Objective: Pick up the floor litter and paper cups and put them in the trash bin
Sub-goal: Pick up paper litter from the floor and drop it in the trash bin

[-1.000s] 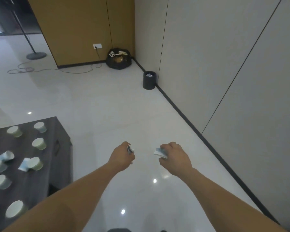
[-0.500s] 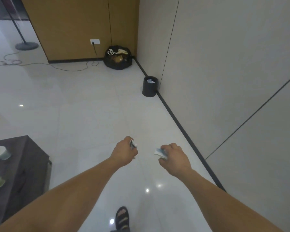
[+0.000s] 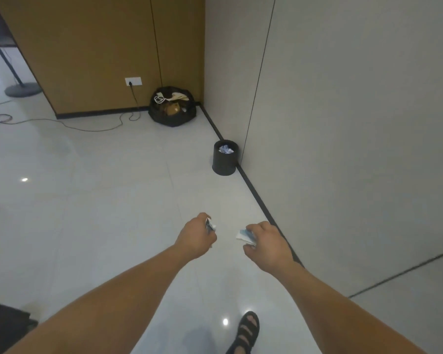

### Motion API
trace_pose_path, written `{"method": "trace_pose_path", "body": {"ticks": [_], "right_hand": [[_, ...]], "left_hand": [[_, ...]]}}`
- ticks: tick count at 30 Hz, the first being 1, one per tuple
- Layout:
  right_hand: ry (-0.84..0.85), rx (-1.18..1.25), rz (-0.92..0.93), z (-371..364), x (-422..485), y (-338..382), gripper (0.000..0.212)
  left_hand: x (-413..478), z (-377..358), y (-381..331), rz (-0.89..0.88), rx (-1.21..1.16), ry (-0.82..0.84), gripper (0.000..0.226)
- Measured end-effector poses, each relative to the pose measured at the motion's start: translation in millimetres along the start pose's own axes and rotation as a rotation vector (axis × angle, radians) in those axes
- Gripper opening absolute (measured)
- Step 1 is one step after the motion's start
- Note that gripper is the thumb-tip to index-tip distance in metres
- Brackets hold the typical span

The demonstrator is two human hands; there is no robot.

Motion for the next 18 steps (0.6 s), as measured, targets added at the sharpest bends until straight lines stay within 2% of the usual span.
{"method": "trace_pose_path", "body": {"ticks": [8,18], "right_hand": [[-0.004,0.029,0.082,54,154,-81,0.050],[0.030,0.002,0.075,82,351,-164,0.050]], "left_hand": [[134,23,-91,0.078,-0.039,-0.111,0.032],[337,43,-183,0.061,-0.067,-0.083,0.033]]}}
Point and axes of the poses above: each hand's wrist, its own x-axis towards the middle knuckle, its own z-axis out of the back of the hand, y = z × x, the point moved 10 cm from there along x, towards the middle knuckle, and after that the axes turned 15 degrees about z, right-handed, at the moved point
